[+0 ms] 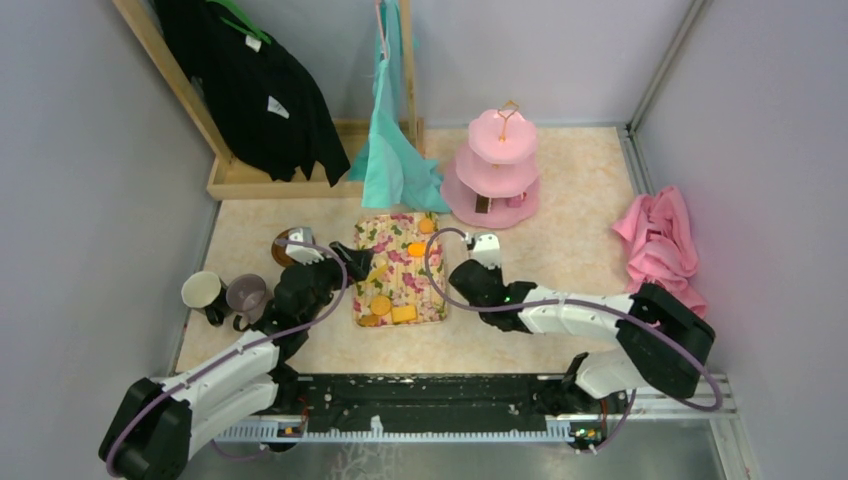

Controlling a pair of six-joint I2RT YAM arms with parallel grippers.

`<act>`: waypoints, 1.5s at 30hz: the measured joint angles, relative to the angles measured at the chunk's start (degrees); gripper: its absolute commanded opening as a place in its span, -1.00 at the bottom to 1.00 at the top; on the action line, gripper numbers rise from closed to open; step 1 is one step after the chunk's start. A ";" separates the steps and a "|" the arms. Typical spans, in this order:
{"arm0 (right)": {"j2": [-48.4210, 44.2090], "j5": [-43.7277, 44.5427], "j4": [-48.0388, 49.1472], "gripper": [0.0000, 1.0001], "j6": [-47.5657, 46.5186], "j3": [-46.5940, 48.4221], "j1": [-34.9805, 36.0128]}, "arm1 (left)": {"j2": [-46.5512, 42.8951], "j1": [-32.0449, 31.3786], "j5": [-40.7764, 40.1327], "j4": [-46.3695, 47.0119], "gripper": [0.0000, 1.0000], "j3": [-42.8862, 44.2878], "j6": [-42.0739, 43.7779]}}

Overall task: Serve the afternoon tea
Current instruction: Adjust the clamp at the center of the board, then pick up the desert from the tray.

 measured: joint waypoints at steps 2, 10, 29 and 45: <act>-1.92 -0.66 -1.49 -0.68 -0.39 0.83 0.02 | 0.07 0.00 -0.37 0.00 0.98 0.00 0.00; -9.86 -3.13 -5.73 -0.74 -0.98 2.80 1.03 | 5.27 0.11 0.24 -0.83 0.80 0.68 -0.31; -0.55 -6.05 -7.76 -0.86 -0.79 12.55 14.01 | 3.21 5.55 0.33 -10.80 0.73 6.10 -7.61; 16.06 -13.11 -3.98 -0.88 -0.87 27.30 18.58 | 1.88 17.55 7.23 -12.24 0.74 5.05 -13.77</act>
